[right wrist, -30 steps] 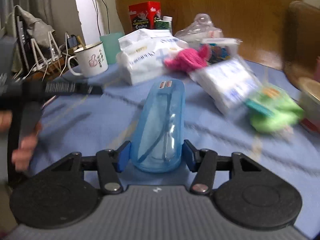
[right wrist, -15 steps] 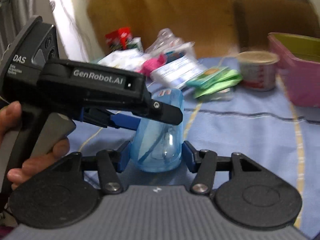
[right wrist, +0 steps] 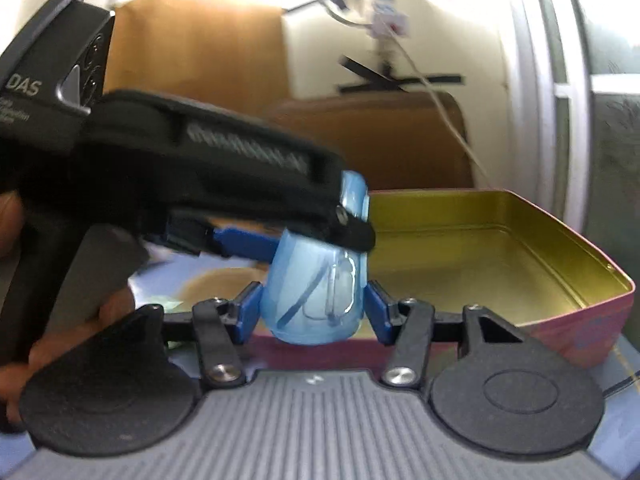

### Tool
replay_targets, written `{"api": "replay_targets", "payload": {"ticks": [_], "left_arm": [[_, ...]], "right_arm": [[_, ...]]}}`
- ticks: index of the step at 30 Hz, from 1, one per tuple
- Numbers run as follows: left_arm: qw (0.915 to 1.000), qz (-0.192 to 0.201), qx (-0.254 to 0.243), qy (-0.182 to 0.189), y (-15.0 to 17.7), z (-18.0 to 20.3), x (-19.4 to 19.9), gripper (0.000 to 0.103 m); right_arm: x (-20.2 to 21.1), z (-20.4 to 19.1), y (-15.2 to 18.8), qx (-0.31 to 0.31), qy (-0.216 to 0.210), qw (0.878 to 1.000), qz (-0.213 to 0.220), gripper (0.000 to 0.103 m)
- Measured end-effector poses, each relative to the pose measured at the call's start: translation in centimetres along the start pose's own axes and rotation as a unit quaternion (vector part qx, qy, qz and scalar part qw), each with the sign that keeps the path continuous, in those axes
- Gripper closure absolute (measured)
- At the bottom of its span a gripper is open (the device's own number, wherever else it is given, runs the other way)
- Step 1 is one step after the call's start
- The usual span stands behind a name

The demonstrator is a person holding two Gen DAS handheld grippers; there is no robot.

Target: Organize soft objects

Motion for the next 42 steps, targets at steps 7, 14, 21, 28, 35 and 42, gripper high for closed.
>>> {"api": "replay_targets", "payload": {"ticks": [7, 14, 21, 28, 35, 42], "left_arm": [[0.9981, 0.048, -0.012, -0.037, 0.4, -3.7, 8.1, 0.033], [0.9818, 0.064, 0.042, -0.174, 8.8, -15.6, 19.3, 0.033], [0.9651, 0.056, 0.133, -0.219, 14.8, -22.6, 23.9, 0.033], [0.9693, 0.061, 0.174, -0.163, 17.0, -22.3, 24.6, 0.033], [0.9698, 0.068, 0.204, -0.116, 18.4, -22.0, 25.0, 0.033], [0.9739, 0.061, 0.208, -0.068, 18.1, -21.0, 24.1, 0.025]], "right_arm": [[2.5, 1.3, 1.3, -0.056, 0.029, 0.997, 0.038, 0.045], [2.3, -6.0, 1.6, -0.051, -0.104, 0.993, 0.028, 0.047], [-7.8, -18.9, -1.4, 0.037, -0.218, 0.975, -0.038, 0.027], [-20.6, -20.9, -5.5, -0.046, -0.214, 0.959, -0.18, 0.021], [-13.5, -19.0, -1.9, -0.127, -0.282, 0.916, -0.257, 0.054], [0.5, -17.7, 2.8, -0.024, -0.291, 0.939, -0.18, 0.035]]}}
Point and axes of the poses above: each gripper's, at about its wrist camera, not at the fingertips, and x roughly against the way its jaws point, z to its right, y to its underside, the point moved 8 cm from there along -x, roughly the way its jaws point
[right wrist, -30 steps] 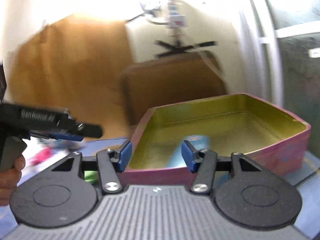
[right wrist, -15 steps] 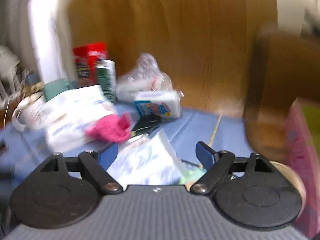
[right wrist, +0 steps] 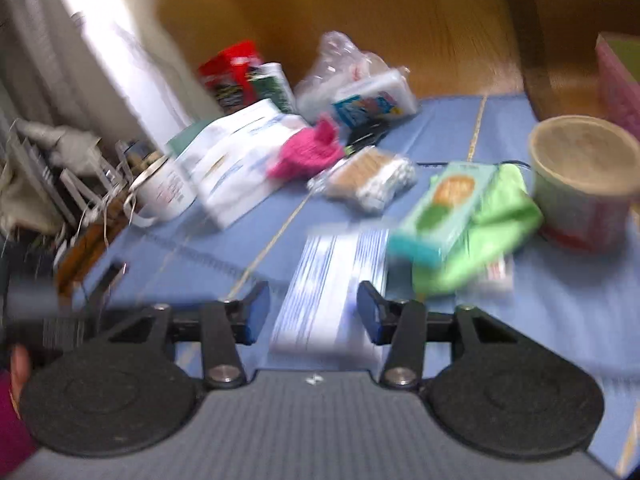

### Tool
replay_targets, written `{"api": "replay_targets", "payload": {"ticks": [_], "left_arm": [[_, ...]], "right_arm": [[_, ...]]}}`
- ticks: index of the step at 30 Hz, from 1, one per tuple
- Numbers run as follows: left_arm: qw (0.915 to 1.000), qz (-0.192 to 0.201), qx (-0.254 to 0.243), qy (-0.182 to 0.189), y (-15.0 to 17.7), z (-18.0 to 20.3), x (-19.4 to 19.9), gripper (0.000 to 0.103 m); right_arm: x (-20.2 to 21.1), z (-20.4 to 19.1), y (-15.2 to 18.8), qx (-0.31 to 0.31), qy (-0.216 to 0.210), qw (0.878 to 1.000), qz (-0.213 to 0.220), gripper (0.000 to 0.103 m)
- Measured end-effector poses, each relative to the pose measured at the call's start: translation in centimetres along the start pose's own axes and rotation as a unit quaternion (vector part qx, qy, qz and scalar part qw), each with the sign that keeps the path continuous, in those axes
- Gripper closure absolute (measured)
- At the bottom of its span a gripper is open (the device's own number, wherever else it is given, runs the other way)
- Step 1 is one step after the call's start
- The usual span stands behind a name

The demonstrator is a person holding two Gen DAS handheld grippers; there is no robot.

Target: Organize soft objects

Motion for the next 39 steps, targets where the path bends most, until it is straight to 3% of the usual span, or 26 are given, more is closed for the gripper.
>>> {"api": "replay_targets", "payload": {"ticks": [1, 3, 6, 8, 9, 12, 13, 16, 21, 27, 31, 34, 37, 39], "left_arm": [[1.0, 0.0, -0.004, -0.005, -0.3, 0.1, -0.4, 0.022], [0.9998, -0.012, -0.015, 0.001, -1.0, 0.9, -1.6, 0.021], [0.9989, -0.04, -0.02, 0.017, -1.1, 2.4, -4.1, 0.022], [0.9987, -0.045, -0.022, 0.009, -0.8, 3.1, -5.3, 0.036], [0.9985, -0.048, -0.024, 0.009, -0.6, 3.5, -5.6, 0.047], [0.9982, -0.035, -0.031, -0.036, -0.1, 3.9, -4.8, 0.052], [0.9984, -0.035, -0.031, -0.031, 0.2, 4.4, -4.2, 0.054], [0.9988, -0.026, -0.042, -0.001, -0.1, 6.7, -2.3, 0.055], [0.993, 0.012, -0.114, 0.029, -2.3, 14.2, -1.9, 0.054], [0.9765, 0.032, -0.196, 0.084, -5.5, 24.4, -4.9, 0.054], [0.9664, 0.031, -0.226, 0.118, -6.7, 29.9, -8.7, 0.054], [0.961, 0.017, -0.235, 0.144, -6.5, 32.4, -12.8, 0.054], [0.9609, 0.001, -0.225, 0.162, -5.5, 33.6, -16.6, 0.049], [0.9617, -0.002, -0.236, 0.14, -4.6, 33.5, -19.0, 0.043]], "right_arm": [[1.1, -0.6, 1.3, 0.021, 0.022, 0.999, 0.012, 0.022], [2.0, -2.2, 2.6, 0.084, 0.065, 0.994, 0.029, 0.011], [1.9, -3.3, 3.0, 0.146, 0.119, 0.982, 0.014, 0.011], [0.3, -3.0, 2.3, 0.145, 0.118, 0.982, -0.007, 0.011], [-1.1, -2.7, 2.2, 0.136, 0.111, 0.984, -0.026, 0.017], [-2.6, -3.1, 1.5, 0.146, 0.121, 0.982, -0.01, 0.052], [-2.2, -3.1, 1.7, 0.141, 0.117, 0.983, -0.006, 0.068], [0.9, -3.4, 2.0, 0.129, 0.114, 0.984, 0.034, 0.069], [5.7, -4.1, 1.5, 0.113, 0.162, 0.973, 0.123, 0.072], [13.3, 0.4, -1.7, 0.065, 0.221, 0.949, 0.214, 0.072], [17.6, 3.9, -3.7, 0.061, 0.287, 0.919, 0.262, 0.072], [19.2, 7.6, -4.1, 0.044, 0.325, 0.904, 0.274, 0.072], [20.0, 11.4, -3.9, 0.036, 0.374, 0.885, 0.274, 0.072], [19.5, 13.9, -3.5, 0.039, 0.414, 0.87, 0.266, 0.07]]}}
Point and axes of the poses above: each gripper's, at about its wrist camera, not at the fingertips, and x roughly against the way its jaws point, z to its right, y to its underside, the point moved 8 cm from there along -x, roughly the way its jaws point
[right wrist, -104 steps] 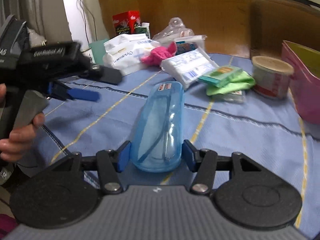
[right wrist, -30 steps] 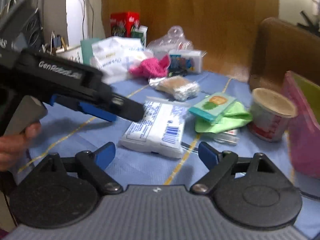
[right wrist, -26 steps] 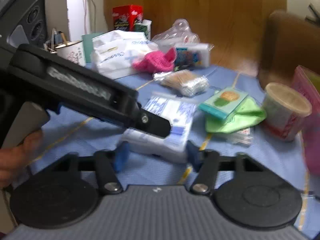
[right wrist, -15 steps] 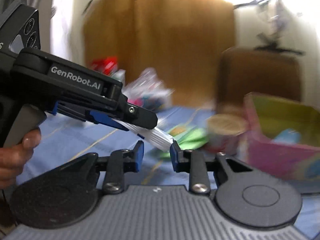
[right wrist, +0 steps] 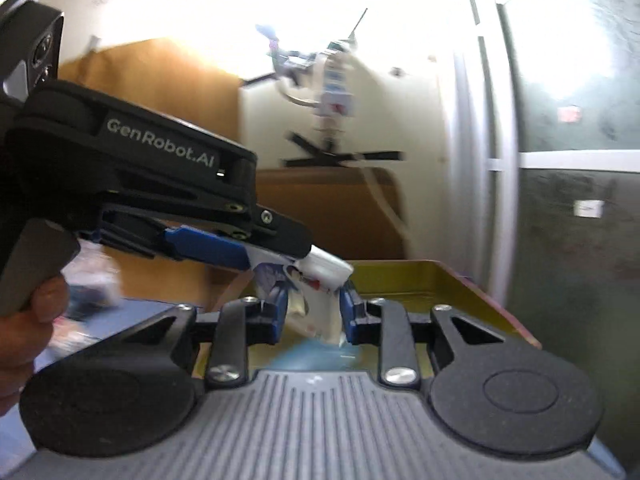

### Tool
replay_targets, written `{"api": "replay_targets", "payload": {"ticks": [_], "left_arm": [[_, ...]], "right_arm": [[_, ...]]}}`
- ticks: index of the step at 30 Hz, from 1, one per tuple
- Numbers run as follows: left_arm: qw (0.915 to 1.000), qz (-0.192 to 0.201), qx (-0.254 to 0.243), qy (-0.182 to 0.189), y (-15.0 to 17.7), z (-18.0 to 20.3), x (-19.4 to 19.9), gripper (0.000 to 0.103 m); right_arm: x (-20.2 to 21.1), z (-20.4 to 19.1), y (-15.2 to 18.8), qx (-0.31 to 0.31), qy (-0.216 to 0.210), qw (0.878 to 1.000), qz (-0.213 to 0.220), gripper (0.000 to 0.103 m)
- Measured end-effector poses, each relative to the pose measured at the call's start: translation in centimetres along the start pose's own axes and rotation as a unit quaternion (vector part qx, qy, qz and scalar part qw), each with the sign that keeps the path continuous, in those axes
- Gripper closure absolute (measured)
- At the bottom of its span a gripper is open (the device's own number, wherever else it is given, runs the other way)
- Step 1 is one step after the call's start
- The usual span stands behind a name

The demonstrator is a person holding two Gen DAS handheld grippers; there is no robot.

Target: Organize soft objects

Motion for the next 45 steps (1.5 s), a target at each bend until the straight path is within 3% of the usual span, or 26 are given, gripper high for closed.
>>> {"api": "replay_targets", "payload": {"ticks": [2, 3, 5, 9, 15, 20, 23, 25, 28, 33, 36, 37, 40, 45], "left_arm": [[0.999, -0.02, -0.009, -0.038, 1.1, -0.9, -1.3, 0.043], [0.9989, -0.024, -0.004, -0.041, 1.4, -1.3, -1.1, 0.043], [0.9992, -0.022, 0.008, -0.034, 2.0, -2.4, 0.5, 0.043], [0.9975, -0.015, 0.002, -0.069, 3.3, -5.1, 5.4, 0.043], [0.9889, -0.029, 0.025, -0.144, 8.8, -10.9, 13.5, 0.038], [0.9647, -0.057, 0.06, -0.25, 13.9, -17.5, 18.5, 0.038], [0.9553, -0.053, 0.098, -0.274, 15.5, -20.3, 21.2, 0.038], [0.9527, -0.043, 0.12, -0.276, 15.9, -21.4, 22.5, 0.038], [0.9509, -0.028, 0.141, -0.274, 16.2, -22.2, 24.0, 0.038], [0.9552, -0.01, 0.154, -0.252, 15.7, -21.9, 24.7, 0.038], [0.9616, -0.007, 0.152, -0.229, 15.2, -20.9, 24.5, 0.038], [0.9643, -0.009, 0.151, -0.217, 15.2, -20.6, 24.1, 0.037], [0.9697, -0.019, 0.166, -0.179, 15.1, -19.4, 22.5, 0.033], [0.9703, -0.055, 0.212, -0.103, 15.9, -17.2, 19.7, 0.033]], "right_arm": [[-1.9, 1.4, 1.5, 0.026, 0.051, 0.998, -0.029, 0.054], [-2.2, 2.0, 2.0, 0.025, 0.067, 0.997, -0.042, 0.053], [-1.6, 3.0, 2.2, -0.019, 0.052, 0.998, -0.042, 0.053], [-0.2, 3.8, 2.0, -0.073, 0.036, 0.996, -0.033, 0.053], [1.0, -1.3, 2.3, -0.098, -0.106, 0.987, -0.074, 0.053], [0.7, -8.6, 3.7, -0.079, -0.204, 0.966, -0.136, 0.053], [-0.1, -13.3, 4.6, -0.058, -0.241, 0.954, -0.169, 0.053], [-0.5, -16.3, 5.0, -0.042, -0.247, 0.951, -0.182, 0.047], [-2.5, -20.3, 5.2, -0.002, -0.251, 0.95, -0.187, 0.046], [-4.8, -23.6, 6.9, 0.02, -0.222, 0.951, -0.215, 0.047], [-4.4, -23.5, 7.2, 0.009, -0.227, 0.949, -0.22, 0.073], [-3.9, -23.2, 7.3, 0.004, -0.236, 0.946, -0.224, 0.077], [-1.5, -22.4, 7.7, 0.009, -0.259, 0.939, -0.228, 0.078], [3.9, -21.0, 8.7, 0.027, -0.317, 0.92, -0.229, 0.081]]}}
Point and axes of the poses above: each gripper's, at about its wrist camera, not at the fingertips, and x roughly against the way its jaws point, z to its right, y to its underside, the point moved 8 cm from there along -x, roughly the way its jaws point
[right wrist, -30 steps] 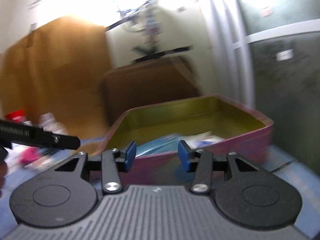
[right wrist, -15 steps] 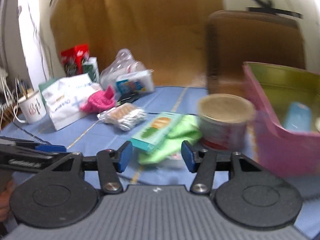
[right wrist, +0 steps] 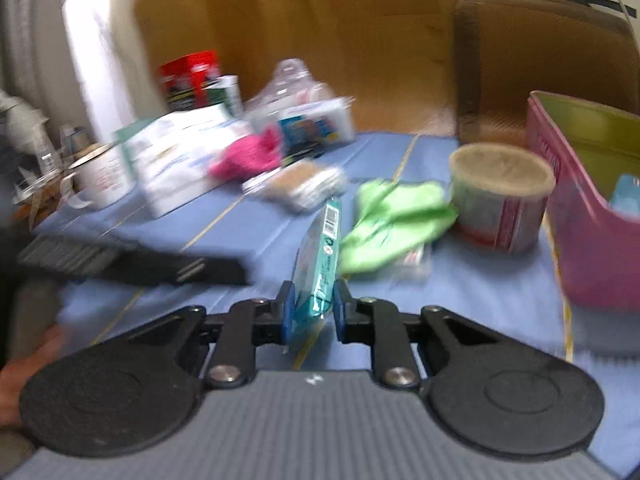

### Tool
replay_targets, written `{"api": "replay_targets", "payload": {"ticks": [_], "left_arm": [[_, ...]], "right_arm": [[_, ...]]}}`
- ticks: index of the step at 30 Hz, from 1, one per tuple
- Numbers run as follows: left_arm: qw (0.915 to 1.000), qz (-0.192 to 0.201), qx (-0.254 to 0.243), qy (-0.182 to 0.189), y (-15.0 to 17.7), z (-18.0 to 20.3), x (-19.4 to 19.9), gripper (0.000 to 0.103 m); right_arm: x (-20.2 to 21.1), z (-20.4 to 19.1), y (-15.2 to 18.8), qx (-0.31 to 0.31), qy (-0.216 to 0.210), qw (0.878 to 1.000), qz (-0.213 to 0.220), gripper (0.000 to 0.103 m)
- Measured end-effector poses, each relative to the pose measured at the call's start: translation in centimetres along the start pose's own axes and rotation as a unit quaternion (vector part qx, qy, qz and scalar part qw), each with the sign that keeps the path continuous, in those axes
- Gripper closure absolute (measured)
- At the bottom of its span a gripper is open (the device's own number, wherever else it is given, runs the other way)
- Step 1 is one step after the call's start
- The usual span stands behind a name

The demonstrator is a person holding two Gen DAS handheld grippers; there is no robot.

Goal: Organize soft objects
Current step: 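Grasp the teal packet with the left tool, then drop the teal packet into the pink tin box with the left tool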

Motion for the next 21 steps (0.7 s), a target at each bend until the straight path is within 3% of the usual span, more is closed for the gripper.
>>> {"api": "replay_targets", "payload": {"ticks": [4, 6, 11, 16, 21], "left_arm": [[0.9997, -0.018, -0.017, -0.002, 1.2, 1.8, -1.6, 0.036], [0.9991, -0.013, -0.02, -0.035, 1.4, 2.2, -1.7, 0.056], [0.9993, -0.003, -0.03, -0.021, -1.1, 4.6, -1.3, 0.065], [0.9935, 0.011, -0.112, 0.013, -5.1, 12.7, -4.0, 0.065], [0.9862, -0.003, -0.157, 0.053, -7.7, 19.8, -11.0, 0.067]], "right_arm": [[2.0, -2.3, 1.8, 0.068, 0.011, 0.997, 0.022, 0.083], [2.2, -3.3, 2.1, 0.089, 0.01, 0.995, 0.037, 0.085], [3.4, -4.1, 1.7, 0.127, 0.058, 0.986, 0.09, 0.085], [6.9, 0.1, -1.6, 0.11, 0.127, 0.972, 0.165, 0.085], [9.2, 7.8, -4.1, 0.062, 0.213, 0.955, 0.194, 0.085]]}}
Point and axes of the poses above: each gripper's, at about its wrist camera, not at the fingertips, and x roughly against the way its jaws point, z to its right, y to its underside, the point moved 8 cm from there along -x, roughly the way its jaws point
